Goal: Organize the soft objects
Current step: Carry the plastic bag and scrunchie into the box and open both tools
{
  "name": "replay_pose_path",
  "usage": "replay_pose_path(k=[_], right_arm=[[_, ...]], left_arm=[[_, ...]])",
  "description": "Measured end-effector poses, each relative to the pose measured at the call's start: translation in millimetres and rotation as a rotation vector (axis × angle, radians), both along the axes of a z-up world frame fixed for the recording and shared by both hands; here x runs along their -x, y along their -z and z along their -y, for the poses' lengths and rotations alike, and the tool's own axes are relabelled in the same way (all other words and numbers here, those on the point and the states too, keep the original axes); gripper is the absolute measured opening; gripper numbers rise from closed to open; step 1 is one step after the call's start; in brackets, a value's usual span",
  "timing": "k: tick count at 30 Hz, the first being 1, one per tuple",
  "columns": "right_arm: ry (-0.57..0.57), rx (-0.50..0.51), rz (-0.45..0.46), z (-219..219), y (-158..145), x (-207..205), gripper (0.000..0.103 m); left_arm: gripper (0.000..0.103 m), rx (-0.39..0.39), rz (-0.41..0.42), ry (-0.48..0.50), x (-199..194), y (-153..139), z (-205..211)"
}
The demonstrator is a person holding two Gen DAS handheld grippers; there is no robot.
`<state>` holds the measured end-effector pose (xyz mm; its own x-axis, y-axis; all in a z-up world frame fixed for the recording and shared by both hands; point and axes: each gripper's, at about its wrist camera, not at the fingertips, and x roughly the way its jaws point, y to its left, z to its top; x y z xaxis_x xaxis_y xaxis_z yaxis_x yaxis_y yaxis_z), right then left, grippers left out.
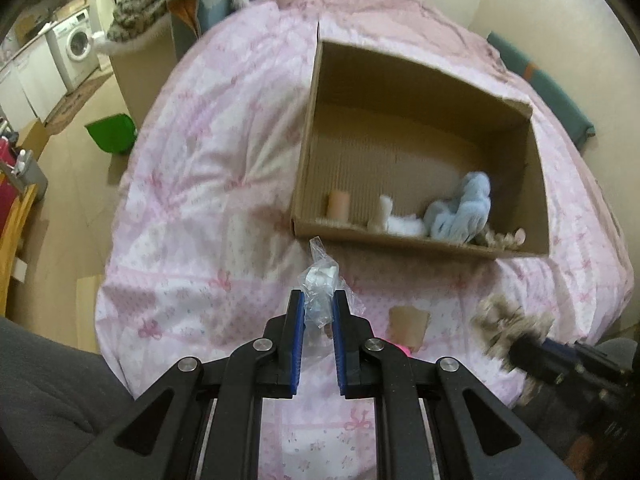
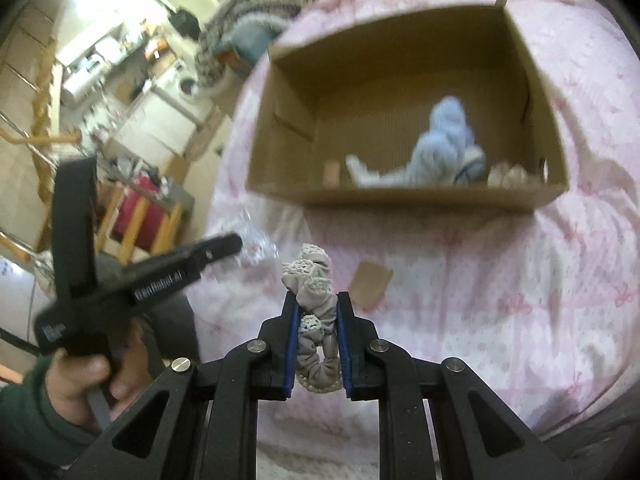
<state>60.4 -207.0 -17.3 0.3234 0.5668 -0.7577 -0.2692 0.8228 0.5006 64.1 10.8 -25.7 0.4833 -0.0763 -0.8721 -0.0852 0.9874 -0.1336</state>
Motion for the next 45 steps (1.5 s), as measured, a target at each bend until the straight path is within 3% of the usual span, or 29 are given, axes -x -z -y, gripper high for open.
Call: replay_pose_path(k=[4, 7, 23, 28, 32, 35, 45], right_arm=[[0.059, -0.031, 0.043, 15, -14, -4, 0.019], [0.097, -0.037, 0.042, 26, -20, -11, 0.019], [0.122, -0.011, 0.147, 23, -56, -77, 0.019], [0.143, 0.005, 0.141, 25, -43, -100, 0.019], [0.159, 0.007, 0.113, 30, -15, -108, 0.019], [0.181, 0.031, 0.065, 30, 4, -113, 0.019], [0.14, 0.065, 0.057, 17, 13, -117, 0.019]], left_arm=[[0.012, 0.002, 0.033, 0.006, -1, -13, 0], [0.012, 0.048, 0.031, 0.024, -9, -25, -2], [0.012, -0.006, 0.103, 0.072, -79, -65, 9], [0.012, -0.023, 0.111, 0.073, -98, -58, 12], [0.012, 0.003, 0.116, 0.089, -105, -30, 10], [0.012, -0.03, 0.077, 0.057, -108, -11, 8], [0.012, -0.016, 0.043, 0.028, -118, 3, 0]])
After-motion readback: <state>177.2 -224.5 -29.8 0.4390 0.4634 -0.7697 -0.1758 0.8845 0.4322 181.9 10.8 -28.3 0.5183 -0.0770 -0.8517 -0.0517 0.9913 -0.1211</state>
